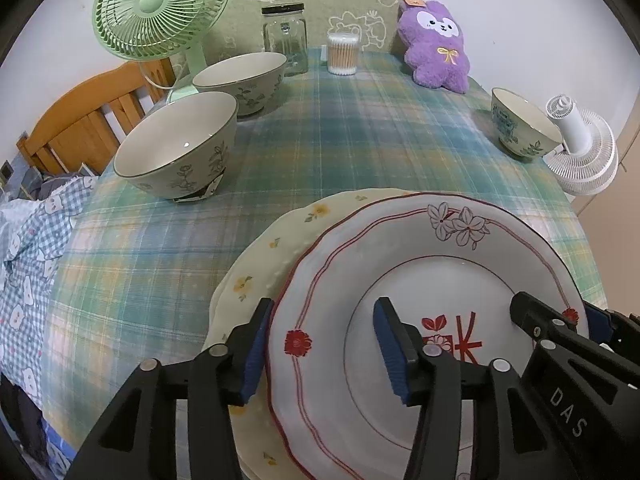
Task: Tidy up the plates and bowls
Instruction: 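Lower the held plate onto the yellow-flower plate stack with both grippers, then open both grippers and withdraw them from the plate stack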
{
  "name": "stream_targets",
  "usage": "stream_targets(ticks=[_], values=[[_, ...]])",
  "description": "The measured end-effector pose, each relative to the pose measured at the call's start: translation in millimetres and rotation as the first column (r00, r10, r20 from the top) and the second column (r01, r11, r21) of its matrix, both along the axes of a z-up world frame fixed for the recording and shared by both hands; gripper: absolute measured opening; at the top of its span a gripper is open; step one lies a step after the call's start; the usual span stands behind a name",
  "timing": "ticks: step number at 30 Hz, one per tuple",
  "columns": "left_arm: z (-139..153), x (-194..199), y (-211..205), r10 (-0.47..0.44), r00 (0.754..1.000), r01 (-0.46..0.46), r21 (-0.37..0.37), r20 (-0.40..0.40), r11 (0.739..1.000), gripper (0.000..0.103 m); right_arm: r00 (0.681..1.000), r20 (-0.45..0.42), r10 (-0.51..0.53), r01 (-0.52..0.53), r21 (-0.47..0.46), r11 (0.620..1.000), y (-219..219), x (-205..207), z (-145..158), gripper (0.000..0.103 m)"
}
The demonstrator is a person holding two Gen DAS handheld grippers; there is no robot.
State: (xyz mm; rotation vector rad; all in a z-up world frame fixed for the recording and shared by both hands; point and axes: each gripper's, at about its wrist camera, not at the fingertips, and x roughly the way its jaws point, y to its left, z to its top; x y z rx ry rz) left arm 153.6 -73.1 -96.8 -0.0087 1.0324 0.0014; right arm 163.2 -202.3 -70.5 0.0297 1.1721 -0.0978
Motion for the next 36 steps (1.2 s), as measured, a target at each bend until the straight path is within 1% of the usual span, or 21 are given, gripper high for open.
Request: stream_targets(ticks=[3, 10, 14, 16, 17, 19, 20, 21, 22, 25, 27, 32, 36], values=[[-1, -1, 0, -0.002, 1.0, 0.002, -0.006, -0.005, 1.0, 0.06, 1.0, -0.003, 0.008, -0.008, 0.013, 1.0, -2, -1, 0, 0.042], [0, 0, -3, -0.001, 1.0, 0.001, -0.001, -0.023, 1.0, 0.063, 1.0, -0.017, 0.027, -0.026, 0.012, 1.0, -3, 0, 1, 0.042], [-1, -4, -5, -0.01, 0.999, 0.01, 0.008, -0.035, 1.0, 0.069, 1.0, -0.024, 0.019, -0.018, 0.038, 0.999, -10, -4, 3, 0.042], [-1, -6, -6, -0.01, 0.999, 0.01, 0.013, -0.032, 1.0, 0.069, 1.0, -0.02, 0.017, -0.016, 0.038, 0.999, -11, -7, 4, 0.042], [-1, -6, -6, -0.009, 0.999, 0.009, 0.015, -0.032, 1.0, 0.069, 1.0, -0.016, 0.018, -0.017, 0.038, 0.999, -11, -8, 6, 0.04], [-1, -7, -7, -0.012, 0.999, 0.012, 0.023, -0.039, 1.0, 0.069, 0.999, -0.012, 0.029, -0.029, 0.049, 0.998, -8, -10, 8, 0.028], [0, -8, -7, -0.011, 0.999, 0.013, 0.033, -0.036, 0.999, 0.07, 0.999, -0.005, 0.04, -0.04, 0.034, 0.999, -3, -11, 9, 0.028], [1, -10, -8, -0.005, 1.0, 0.006, 0.056, -0.026, 0.998, 0.078, 0.999, 0.005, 0.044, -0.044, 0.024, 0.999, -1, -12, 9, 0.028], [3, -12, -7, 0.005, 1.0, -0.004, 0.075, -0.016, 0.997, 0.079, 0.999, 0.012, 0.047, -0.047, 0.021, 0.999, 1, -11, 8, 0.028], [4, -14, -1, 0.015, 1.0, -0.014, 0.072, -0.017, 0.997, 0.08, 1.0, -0.018, 0.015, -0.014, 0.077, 0.997, -4, -7, 0, 0.028], [2, -14, 3, 0.024, 0.999, -0.022, 0.07, -0.027, 0.997, 0.08, 1.0, -0.006, 0.024, -0.024, 0.058, 0.998, 1, -5, 0, 0.029], [5, -15, 15, 0.038, 0.999, -0.037, 0.038, -0.027, 0.999, 0.08, 0.999, 0.013, 0.042, -0.043, 0.068, 0.997, 10, -2, -1, 0.029], [5, -15, 23, 0.051, 0.998, -0.05, 0.029, -0.034, 0.998, 0.08, 0.999, 0.027, 0.045, -0.046, 0.063, 0.997, 19, 0, -2, 0.03]])
